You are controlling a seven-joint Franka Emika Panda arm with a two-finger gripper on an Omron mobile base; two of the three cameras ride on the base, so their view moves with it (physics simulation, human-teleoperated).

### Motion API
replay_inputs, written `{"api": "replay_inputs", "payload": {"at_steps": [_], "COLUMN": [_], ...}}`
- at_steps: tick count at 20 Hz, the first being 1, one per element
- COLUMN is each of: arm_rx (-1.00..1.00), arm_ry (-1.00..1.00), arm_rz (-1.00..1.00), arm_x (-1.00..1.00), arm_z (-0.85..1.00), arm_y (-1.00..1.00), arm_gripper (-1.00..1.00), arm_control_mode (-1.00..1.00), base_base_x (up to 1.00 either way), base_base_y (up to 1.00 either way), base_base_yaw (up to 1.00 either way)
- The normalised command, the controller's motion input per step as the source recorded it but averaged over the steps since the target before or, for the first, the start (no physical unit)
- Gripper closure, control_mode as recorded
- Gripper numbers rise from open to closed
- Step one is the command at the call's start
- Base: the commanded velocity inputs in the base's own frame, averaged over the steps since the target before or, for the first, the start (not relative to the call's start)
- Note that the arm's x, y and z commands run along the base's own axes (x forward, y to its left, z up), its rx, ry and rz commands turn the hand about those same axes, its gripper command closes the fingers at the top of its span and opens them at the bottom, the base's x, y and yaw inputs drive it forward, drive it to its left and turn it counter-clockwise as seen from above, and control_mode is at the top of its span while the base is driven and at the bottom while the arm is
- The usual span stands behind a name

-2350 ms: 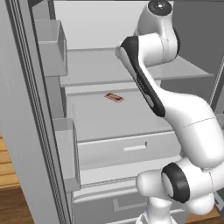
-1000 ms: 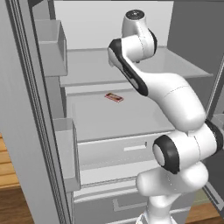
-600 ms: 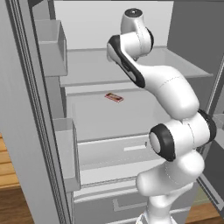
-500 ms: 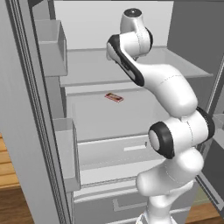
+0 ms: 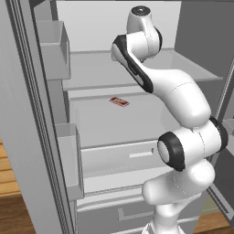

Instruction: Grab a lemon wedge from the fridge and one ice cube from the ice bowl, and put them in the glass of lemonade.

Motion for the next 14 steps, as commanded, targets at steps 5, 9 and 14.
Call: {"api": "replay_inputs", "payload": {"at_steps": [5, 9, 14], "arm_rx": [0.00, 0.00, 0.00], "arm_ry": [0.00, 0.00, -0.06], "arm_rz": [-0.02, -0.02, -0.10], "arm_x": [0.00, 0.00, -0.11], "arm_z": [-0.13, -0.26, -0.03], "arm_y": [0.00, 0.00, -0.02], "arm_gripper": [-1.00, -1.00, -1.00], "arm_control_mode": [-1.00, -1.00, -1.00], "base_base_x": [0.00, 0.00, 0.00], "base_base_y": [0.00, 0.00, 0.00], "base_base_yaw": [0.00, 0.00, 0.00]}}
